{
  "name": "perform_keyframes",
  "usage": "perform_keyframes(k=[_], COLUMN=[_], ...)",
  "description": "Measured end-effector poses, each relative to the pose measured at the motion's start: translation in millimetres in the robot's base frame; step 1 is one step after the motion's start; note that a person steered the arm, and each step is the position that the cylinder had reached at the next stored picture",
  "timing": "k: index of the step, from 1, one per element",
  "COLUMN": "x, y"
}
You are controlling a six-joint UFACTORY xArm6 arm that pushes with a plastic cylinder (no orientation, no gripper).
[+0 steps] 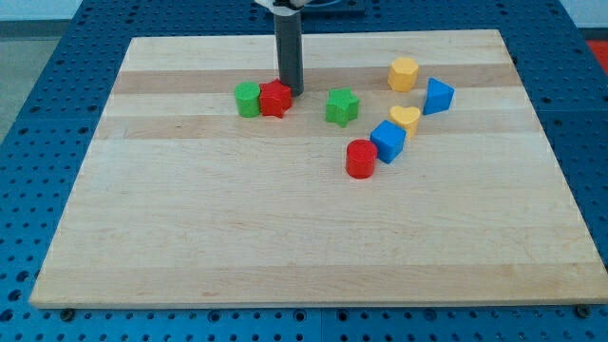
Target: Move the red star to the bottom right of the green circle
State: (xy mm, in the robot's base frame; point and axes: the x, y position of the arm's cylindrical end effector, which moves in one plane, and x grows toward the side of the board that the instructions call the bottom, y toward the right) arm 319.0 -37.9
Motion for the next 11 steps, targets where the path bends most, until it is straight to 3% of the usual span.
perform_keyframes(k=[2,3,5,7,8,11], x=[-5.2,-35.1,0.3,9.8,14.2,25.1], y=[24.6,29.7,-48.2,-30.7,7.0,10.0])
